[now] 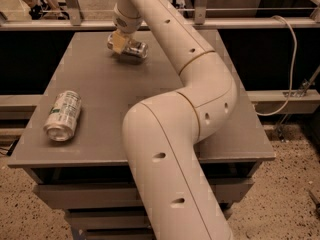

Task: Place redbull can upright

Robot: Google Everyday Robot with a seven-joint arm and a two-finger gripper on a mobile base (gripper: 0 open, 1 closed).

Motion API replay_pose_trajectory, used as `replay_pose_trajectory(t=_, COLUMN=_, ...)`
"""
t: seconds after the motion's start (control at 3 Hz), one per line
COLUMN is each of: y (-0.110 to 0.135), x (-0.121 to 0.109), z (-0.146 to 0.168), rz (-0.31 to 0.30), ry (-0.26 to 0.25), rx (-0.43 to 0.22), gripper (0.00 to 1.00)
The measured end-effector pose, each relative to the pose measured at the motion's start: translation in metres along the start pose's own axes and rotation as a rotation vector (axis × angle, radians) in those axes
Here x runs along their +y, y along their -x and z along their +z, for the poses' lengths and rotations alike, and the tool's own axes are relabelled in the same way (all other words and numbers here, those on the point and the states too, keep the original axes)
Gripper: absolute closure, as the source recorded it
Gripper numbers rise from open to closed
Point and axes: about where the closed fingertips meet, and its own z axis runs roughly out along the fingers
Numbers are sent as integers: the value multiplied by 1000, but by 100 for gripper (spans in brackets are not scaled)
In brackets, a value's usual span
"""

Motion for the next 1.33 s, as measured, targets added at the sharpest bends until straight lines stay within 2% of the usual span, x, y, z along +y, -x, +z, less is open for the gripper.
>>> replay_pose_trajectory(t=0.33, y=1, x=-8, z=-30, rz=-18, ry=-12, rx=-66, gripper=100)
replay_pose_trajectory(t=0.67, y=3, x=-14, z=-74, rz=-57, ry=1, rx=-202, gripper=100)
replay_pose_trajectory(t=1.0, y=-2, x=-16, z=-112, rz=-102, ry=60, rx=-412, gripper=100)
replay_pose_trajectory(t=1.33, y=-21, x=-18, z=-135, rz=-120, ry=131, rx=-623, gripper=100)
